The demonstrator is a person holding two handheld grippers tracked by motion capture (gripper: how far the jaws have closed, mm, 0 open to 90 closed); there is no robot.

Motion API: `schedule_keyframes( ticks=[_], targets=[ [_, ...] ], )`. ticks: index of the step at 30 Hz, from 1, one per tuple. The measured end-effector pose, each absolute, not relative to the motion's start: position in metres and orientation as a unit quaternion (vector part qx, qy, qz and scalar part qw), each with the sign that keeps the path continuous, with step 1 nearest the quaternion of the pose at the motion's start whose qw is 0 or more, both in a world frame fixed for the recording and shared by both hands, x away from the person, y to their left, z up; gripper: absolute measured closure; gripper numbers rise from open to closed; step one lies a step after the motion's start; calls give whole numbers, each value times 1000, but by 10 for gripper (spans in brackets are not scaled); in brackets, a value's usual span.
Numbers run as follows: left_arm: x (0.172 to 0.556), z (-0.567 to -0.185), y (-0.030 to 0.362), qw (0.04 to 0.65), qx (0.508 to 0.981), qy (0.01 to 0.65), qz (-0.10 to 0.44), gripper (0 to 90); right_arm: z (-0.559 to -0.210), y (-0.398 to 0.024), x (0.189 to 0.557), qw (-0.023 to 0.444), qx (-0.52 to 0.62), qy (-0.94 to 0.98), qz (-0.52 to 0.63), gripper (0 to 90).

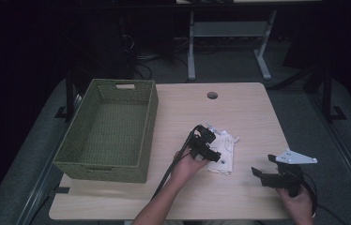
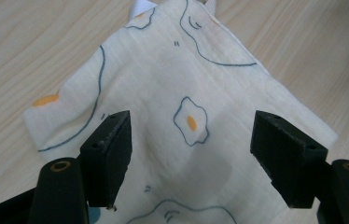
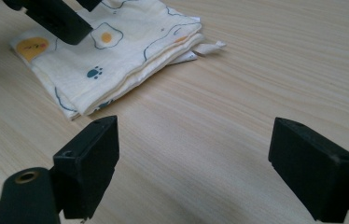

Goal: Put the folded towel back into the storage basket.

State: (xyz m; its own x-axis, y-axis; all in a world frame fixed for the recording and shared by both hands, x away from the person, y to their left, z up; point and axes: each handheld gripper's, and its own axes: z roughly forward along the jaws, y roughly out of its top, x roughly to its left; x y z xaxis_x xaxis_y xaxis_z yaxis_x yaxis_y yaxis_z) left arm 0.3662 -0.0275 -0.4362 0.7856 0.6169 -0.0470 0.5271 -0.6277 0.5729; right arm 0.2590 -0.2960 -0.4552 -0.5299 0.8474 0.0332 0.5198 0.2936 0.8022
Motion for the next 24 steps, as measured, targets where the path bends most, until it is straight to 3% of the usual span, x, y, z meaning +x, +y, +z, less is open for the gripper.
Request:
schedule_keyframes(
  ticks=[12, 24],
  targets=[
    [370, -453, -33, 259, 900, 335, 98, 353, -455, -296, 259, 204, 439, 779, 399, 158],
    [367, -454, -26, 272, 894, 339, 109, 500, -456, -296, 259, 206, 439, 779, 397, 158]
  ],
)
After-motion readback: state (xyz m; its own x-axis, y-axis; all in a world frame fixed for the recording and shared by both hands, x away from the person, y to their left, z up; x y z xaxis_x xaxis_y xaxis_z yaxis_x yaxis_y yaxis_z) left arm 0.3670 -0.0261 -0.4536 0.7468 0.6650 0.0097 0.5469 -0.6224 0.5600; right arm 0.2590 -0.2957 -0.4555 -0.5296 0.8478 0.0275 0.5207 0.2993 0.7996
